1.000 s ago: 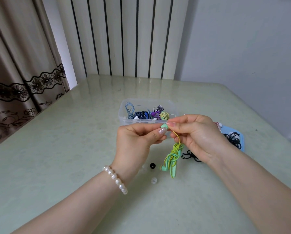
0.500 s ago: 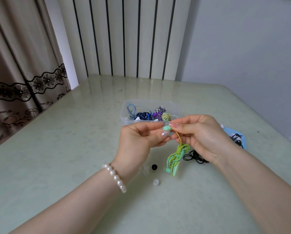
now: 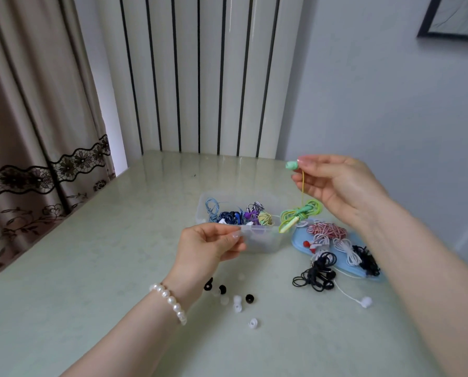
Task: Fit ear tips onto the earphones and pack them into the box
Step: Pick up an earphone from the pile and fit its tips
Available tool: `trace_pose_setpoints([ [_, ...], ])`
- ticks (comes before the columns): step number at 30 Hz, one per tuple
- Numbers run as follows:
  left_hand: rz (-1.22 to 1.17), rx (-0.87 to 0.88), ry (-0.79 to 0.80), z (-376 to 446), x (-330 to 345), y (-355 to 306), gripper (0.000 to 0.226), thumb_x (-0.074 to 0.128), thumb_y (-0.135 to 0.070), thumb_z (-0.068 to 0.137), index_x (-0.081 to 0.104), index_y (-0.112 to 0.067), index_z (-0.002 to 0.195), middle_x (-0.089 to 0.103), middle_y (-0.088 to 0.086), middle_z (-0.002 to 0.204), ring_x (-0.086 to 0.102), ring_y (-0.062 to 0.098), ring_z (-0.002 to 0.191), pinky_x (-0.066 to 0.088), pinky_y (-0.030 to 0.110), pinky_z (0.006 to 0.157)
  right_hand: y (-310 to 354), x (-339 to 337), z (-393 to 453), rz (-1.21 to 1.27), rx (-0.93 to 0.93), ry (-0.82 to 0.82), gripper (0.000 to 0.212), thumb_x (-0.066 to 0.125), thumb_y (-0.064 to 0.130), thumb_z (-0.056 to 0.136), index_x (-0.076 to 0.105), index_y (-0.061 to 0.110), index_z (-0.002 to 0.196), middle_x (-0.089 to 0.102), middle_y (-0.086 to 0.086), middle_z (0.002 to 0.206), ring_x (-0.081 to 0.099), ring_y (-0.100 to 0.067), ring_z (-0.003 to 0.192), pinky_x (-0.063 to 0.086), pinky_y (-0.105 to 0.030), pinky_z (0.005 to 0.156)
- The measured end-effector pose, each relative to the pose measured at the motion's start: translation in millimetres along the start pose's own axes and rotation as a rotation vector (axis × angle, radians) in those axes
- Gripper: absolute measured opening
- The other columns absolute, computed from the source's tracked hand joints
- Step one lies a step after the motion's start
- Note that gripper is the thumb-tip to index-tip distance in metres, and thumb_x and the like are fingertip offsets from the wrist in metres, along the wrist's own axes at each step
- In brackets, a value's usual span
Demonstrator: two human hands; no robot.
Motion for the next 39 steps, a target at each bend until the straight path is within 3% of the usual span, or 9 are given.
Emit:
trace_pose_setpoints([
  [4, 0.051, -0.038, 0.005, 2, -2, 9, 0.016, 0.06, 0.011, 0.08, 0.066, -0.002, 0.074, 0.069, 0.008, 0.061, 0.065, 0.013, 0.053, 0.056, 0.024, 0.061, 7, 13, 28, 0.051, -0.029, -0.023, 0.009, 0.06, -0.005, 0.079, 0.062, 0.003, 0.076, 0.068, -0.006, 0.058, 0.065, -0.013, 0.052, 0.054, -0.02, 0.053],
  [13, 0.214, -0.033, 0.037, 5, 0, 18, 0.014, 0.063, 0.006, 0.08, 0.065, -0.005, 0.072, 0.065, 0.008, 0.06, 0.063, 0.007, 0.049, 0.052, 0.017, 0.053, -66, 40, 51, -0.047, 0.079, 0.03, 0.005, 0.061, -0.009, 0.079, 0.063, -0.005, 0.081, 0.065, -0.014, 0.069, 0.065, -0.013, 0.051, 0.057, -0.021, 0.058],
  [16, 0.272, -0.027, 0.032, 8, -4, 20, 0.016, 0.063, 0.005, 0.081, 0.064, -0.007, 0.071, 0.065, 0.004, 0.058, 0.061, 0.006, 0.048, 0.049, 0.016, 0.051, -84, 38, 55, -0.342, 0.061, 0.015, 0.01, 0.066, -0.007, 0.076, 0.065, -0.007, 0.086, 0.063, -0.011, 0.067, 0.061, -0.008, 0.047, 0.054, -0.02, 0.055],
  [19, 0.291, -0.027, 0.031, 11, -5, 22, 0.018, 0.062, 0.006, 0.081, 0.065, -0.009, 0.07, 0.065, 0.001, 0.057, 0.061, 0.006, 0.048, 0.048, 0.016, 0.05, -84, 36, 57, -0.859, -0.075, 0.017, 0.009, 0.077, 0.009, 0.07, 0.073, 0.009, 0.078, 0.066, -0.002, 0.066, 0.059, -0.01, 0.058, 0.049, -0.024, 0.061],
  [24, 0.346, -0.009, 0.041, 10, -4, 23, 0.021, 0.061, 0.006, 0.082, 0.064, -0.011, 0.07, 0.065, 0.002, 0.062, 0.062, 0.004, 0.049, 0.048, 0.015, 0.05, -85, 34, 54, -1.164, -0.123, 0.039, 0.011, 0.078, 0.027, 0.071, 0.074, 0.017, 0.075, 0.071, 0.0, 0.077, 0.062, -0.015, 0.072, 0.048, -0.028, 0.07],
  [29, 0.361, -0.005, 0.043, 12, -4, 24, 0.021, 0.061, 0.005, 0.081, 0.065, -0.012, 0.07, 0.066, 0.002, 0.061, 0.061, 0.004, 0.049, 0.048, 0.015, 0.05, -75, 26, 53, -1.146, -0.159, 0.026, 0.013, 0.069, 0.024, 0.081, 0.074, 0.013, 0.084, 0.072, -0.004, 0.086, 0.061, -0.017, 0.08, 0.045, -0.026, 0.073],
  [34, 0.378, -0.004, 0.045, 12, -4, 25, 0.022, 0.062, 0.005, 0.081, 0.065, -0.013, 0.07, 0.066, 0.002, 0.062, 0.062, 0.004, 0.049, 0.048, 0.015, 0.05, -39, 3, 38, -1.063, -0.213, -0.029, 0.01, 0.072, 0.019, 0.078, 0.074, 0.012, 0.083, 0.065, -0.003, 0.073, 0.053, -0.012, 0.069, 0.038, -0.022, 0.067],
  [39, 0.442, 0.027, 0.033, 9, -3, 23, 0.02, 0.067, 0.001, 0.078, 0.067, -0.016, 0.069, 0.064, -0.002, 0.057, 0.06, 0.002, 0.048, 0.047, 0.015, 0.049, -36, -20, 5, -1.24, -0.07, 0.229, 0.012, 0.078, 0.009, 0.069, 0.073, 0.019, 0.073, 0.067, 0.0, 0.068, 0.052, -0.006, 0.057, 0.042, -0.018, 0.059],
])
Point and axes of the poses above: each hand's wrist, its own z-axis towards the middle knuckle, its own x-axis out of the palm, y = z × x, the point moved 8 cm from there along z, towards the middle knuckle
